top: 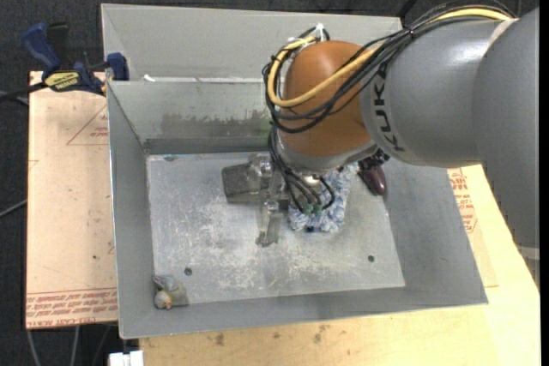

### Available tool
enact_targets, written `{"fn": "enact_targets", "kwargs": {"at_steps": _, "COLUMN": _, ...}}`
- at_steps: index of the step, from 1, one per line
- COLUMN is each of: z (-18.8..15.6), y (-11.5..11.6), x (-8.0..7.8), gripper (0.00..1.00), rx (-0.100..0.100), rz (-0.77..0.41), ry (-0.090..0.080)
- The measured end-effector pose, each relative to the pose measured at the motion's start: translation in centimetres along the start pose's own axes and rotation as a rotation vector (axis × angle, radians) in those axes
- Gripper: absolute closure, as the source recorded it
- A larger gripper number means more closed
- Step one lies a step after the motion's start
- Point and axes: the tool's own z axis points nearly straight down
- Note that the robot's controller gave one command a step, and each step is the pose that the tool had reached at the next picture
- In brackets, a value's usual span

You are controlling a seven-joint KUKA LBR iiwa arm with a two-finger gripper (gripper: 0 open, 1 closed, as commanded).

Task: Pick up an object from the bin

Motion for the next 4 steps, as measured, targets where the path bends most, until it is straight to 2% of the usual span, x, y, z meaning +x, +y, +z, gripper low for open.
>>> {"fn": "enact_targets", "kwargs": {"at_steps": 1, "z": -0.5, "y": 0.0, "x": -0.2, "gripper": 0.0, "rx": -0.001, "rz": 0.002, "ry": -0.008}}
{"fn": "enact_targets", "kwargs": {"at_steps": 2, "z": 4.0, "y": -2.7, "x": -5.0, "gripper": 0.0, "rx": -0.004, "rz": -0.027, "ry": -0.023}}
{"fn": "enact_targets", "kwargs": {"at_steps": 3, "z": 5.4, "y": -3.5, "x": -6.2, "gripper": 0.0, "rx": -0.004, "rz": -0.028, "ry": -0.024}}
{"fn": "enact_targets", "kwargs": {"at_steps": 4, "z": 6.1, "y": -3.5, "x": -9.0, "gripper": 0.0, "rx": -0.004, "rz": 0.02, "ry": -0.013}}
